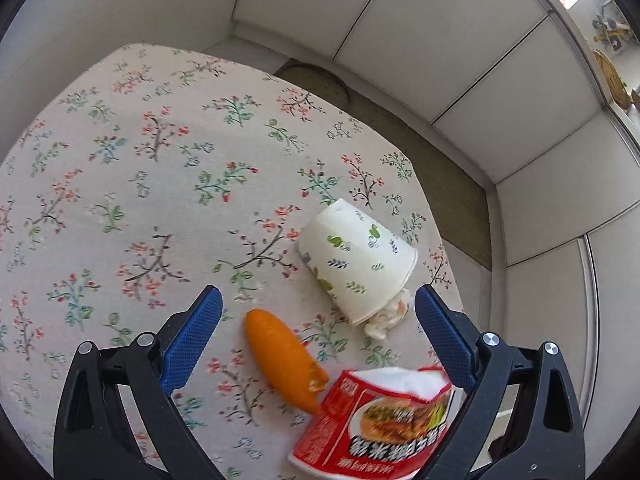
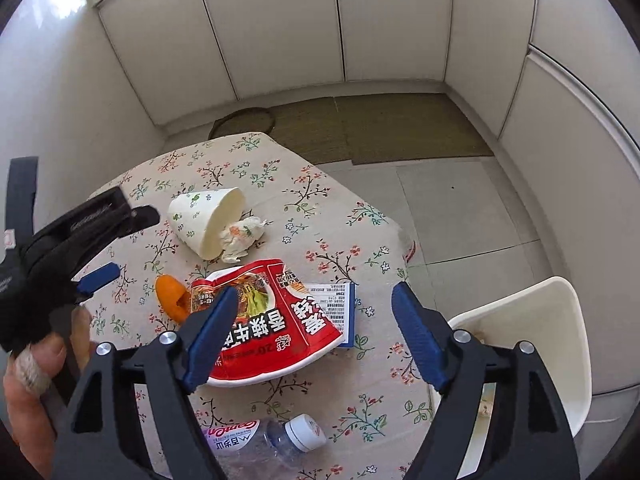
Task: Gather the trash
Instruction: 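Lower the left gripper toward the white paper cup, then grasp the white paper cup with the left gripper and lift it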
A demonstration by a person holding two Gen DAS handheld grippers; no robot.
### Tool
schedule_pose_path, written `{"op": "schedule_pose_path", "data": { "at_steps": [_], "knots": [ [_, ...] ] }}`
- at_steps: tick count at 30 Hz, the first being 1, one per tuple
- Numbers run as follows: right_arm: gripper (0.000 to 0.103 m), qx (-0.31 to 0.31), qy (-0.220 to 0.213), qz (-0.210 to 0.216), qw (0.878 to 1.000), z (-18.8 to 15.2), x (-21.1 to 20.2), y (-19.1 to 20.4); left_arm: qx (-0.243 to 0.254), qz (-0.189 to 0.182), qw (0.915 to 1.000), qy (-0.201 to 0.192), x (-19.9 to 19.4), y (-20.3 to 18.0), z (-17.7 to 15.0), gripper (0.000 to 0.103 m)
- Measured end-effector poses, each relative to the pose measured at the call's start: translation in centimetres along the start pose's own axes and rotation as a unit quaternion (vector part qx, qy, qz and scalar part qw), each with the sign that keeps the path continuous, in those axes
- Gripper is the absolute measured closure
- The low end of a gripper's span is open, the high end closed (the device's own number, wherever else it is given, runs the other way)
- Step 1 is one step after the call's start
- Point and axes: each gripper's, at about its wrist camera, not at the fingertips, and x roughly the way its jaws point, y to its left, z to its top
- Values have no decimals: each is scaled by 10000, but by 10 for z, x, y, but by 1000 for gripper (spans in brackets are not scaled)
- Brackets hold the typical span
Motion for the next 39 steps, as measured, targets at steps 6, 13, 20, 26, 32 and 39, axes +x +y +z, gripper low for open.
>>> {"op": "schedule_pose_path", "data": {
  "at_steps": [6, 13, 20, 26, 32, 39],
  "knots": [
    [21, 288, 28, 29, 9996, 15, 9, -19, -604, -119, 9958, 678, 56, -21, 20, 10],
    [20, 533, 250, 226, 9980, 24, 25, -33, -1008, 78, 9905, 935, 83, -21, 31, 7],
    [20, 686, 422, 335, 9962, 25, 36, -32, -313, -405, 9961, 717, 58, -16, 18, 60],
    [20, 746, 401, 430, 9955, 23, 35, -26, -261, -675, 9971, 226, -3, 20, 13, 103],
    [20, 563, 243, 465, 9970, 18, 25, -15, -375, -699, 9965, 257, -32, 40, 15, 80],
    [20, 635, 266, 448, 9966, 14, 22, -20, -1158, -835, 9886, 473, 5, 44, 16, 19]
  ]
}}
